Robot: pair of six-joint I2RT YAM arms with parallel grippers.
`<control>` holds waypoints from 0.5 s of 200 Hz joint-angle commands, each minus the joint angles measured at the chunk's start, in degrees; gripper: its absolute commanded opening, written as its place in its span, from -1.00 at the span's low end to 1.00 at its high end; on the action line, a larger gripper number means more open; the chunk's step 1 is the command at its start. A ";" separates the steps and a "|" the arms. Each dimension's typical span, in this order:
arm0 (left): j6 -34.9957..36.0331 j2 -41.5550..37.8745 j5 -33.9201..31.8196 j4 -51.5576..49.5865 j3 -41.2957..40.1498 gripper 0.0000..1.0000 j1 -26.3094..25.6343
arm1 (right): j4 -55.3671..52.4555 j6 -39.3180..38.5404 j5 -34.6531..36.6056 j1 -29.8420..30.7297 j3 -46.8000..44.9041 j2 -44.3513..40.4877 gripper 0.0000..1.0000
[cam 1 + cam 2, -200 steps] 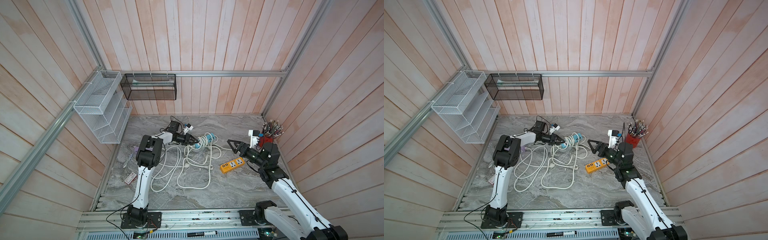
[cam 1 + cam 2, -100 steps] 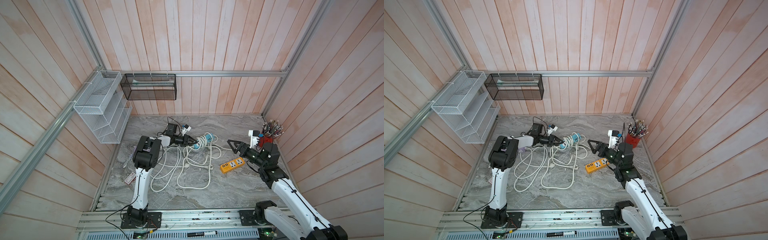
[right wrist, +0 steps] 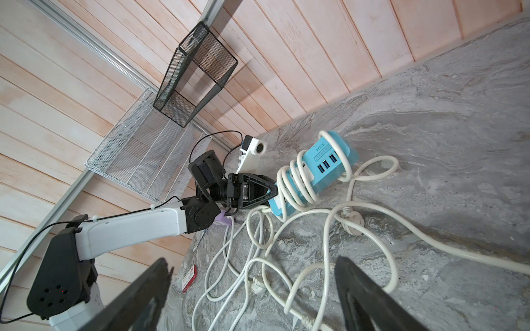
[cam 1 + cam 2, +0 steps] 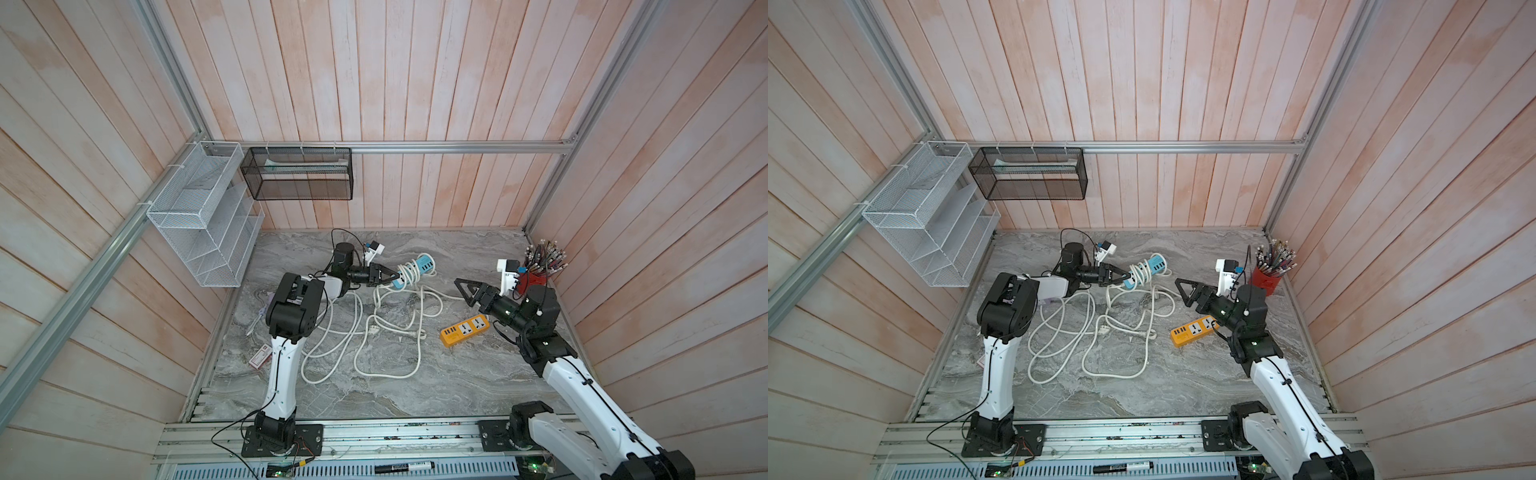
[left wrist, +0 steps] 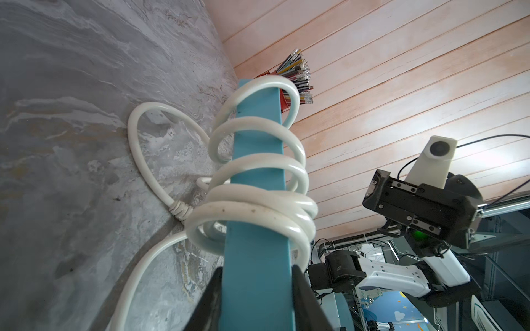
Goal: Unwrap the cord wrapped around the power strip
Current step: Pick up the power strip from the center of the board.
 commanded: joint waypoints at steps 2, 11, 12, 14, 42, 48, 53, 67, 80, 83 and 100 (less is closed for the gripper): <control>-1.77 -4.99 1.37 6.57 -0.13 -1.00 0.01 | 1.25 -0.21 -0.79 -0.28 0.29 0.02 0.84; -2.22 -5.48 1.17 6.82 -0.05 -1.00 -0.06 | 1.16 -0.58 -0.62 -0.31 0.42 0.09 0.84; -2.26 -5.56 1.21 6.87 -0.09 -1.00 -0.06 | 1.14 -0.59 -0.53 -0.30 0.44 0.13 0.84; -2.36 -5.74 1.17 6.97 -0.06 -1.00 -0.06 | 1.08 -0.66 -0.46 -0.29 0.39 0.16 0.84; -4.05 -7.64 0.40 6.90 0.39 -1.00 -0.12 | -0.13 -2.29 0.67 -0.38 1.28 0.56 0.84; -4.06 -8.17 0.17 6.02 0.54 -1.00 -0.10 | -0.20 -2.48 0.85 -0.51 1.51 0.75 0.85; -4.06 -8.59 0.04 5.50 0.57 -1.00 -0.13 | -0.25 -2.53 0.75 -0.68 1.67 0.85 0.85; -3.19 -10.40 -0.48 3.48 0.44 -1.00 -0.15 | 0.10 -2.45 0.40 -1.16 2.01 1.17 0.87; -1.95 -12.26 -1.02 0.94 0.33 -1.00 -0.15 | -0.07 -2.69 0.28 -1.38 2.61 1.43 0.93; -1.70 -12.68 -1.15 0.44 0.39 -1.00 -0.15 | -0.13 -2.83 0.37 -1.45 2.73 1.51 0.94; -0.66 -14.84 -1.80 -2.80 0.65 -1.00 -0.15 | -0.32 -2.97 0.26 -2.02 3.25 1.79 0.97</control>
